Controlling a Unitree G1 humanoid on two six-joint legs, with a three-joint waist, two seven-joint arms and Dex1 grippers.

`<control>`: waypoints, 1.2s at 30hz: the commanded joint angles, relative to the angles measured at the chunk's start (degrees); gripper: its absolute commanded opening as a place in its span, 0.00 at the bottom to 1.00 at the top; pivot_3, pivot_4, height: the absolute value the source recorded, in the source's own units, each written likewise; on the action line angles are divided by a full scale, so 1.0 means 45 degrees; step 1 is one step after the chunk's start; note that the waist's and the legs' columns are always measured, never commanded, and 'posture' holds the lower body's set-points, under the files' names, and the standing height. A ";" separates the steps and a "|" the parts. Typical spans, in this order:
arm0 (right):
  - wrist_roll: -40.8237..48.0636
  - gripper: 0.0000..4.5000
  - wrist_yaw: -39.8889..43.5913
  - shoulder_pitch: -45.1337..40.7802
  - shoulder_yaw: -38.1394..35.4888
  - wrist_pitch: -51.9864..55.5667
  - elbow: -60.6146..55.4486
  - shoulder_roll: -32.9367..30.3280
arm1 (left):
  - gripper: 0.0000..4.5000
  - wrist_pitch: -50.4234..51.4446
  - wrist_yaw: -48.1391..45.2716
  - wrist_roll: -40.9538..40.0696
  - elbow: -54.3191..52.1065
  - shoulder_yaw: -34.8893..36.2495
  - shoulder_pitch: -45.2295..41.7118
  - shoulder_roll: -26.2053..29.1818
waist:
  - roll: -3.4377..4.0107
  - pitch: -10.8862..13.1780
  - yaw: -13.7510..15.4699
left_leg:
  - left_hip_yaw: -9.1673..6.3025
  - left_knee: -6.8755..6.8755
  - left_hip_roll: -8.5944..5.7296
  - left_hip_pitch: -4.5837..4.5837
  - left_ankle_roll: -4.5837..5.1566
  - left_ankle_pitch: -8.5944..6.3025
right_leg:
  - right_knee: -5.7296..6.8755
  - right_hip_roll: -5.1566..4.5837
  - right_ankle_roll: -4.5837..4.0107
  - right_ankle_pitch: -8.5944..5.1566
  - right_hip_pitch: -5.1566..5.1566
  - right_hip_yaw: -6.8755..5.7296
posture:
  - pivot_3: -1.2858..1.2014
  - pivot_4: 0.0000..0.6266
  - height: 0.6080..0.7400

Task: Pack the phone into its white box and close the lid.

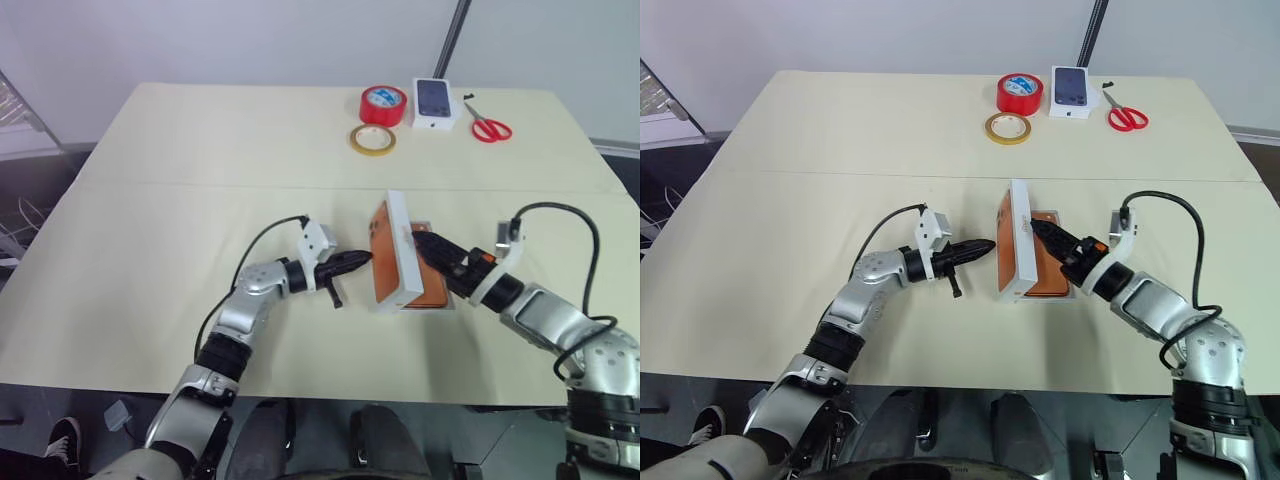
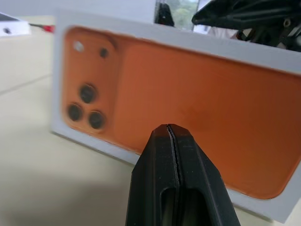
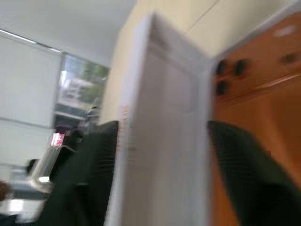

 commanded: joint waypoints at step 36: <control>-1.5773 0.01 0.5545 -0.1068 0.2853 -0.7267 0.0165 -0.0147 | 0.00 0.2715 0.1140 0.0648 0.2145 0.0557 -0.2231 -0.0237 | 0.0012 0.0003 0.0182 | 0.0004 0.0023 -0.0019 0.0014 0.0005 -0.0004 | 0.0013 0.0010 0.0022 0.0006 0.0007 0.0004 | 0.52 0.24 1.00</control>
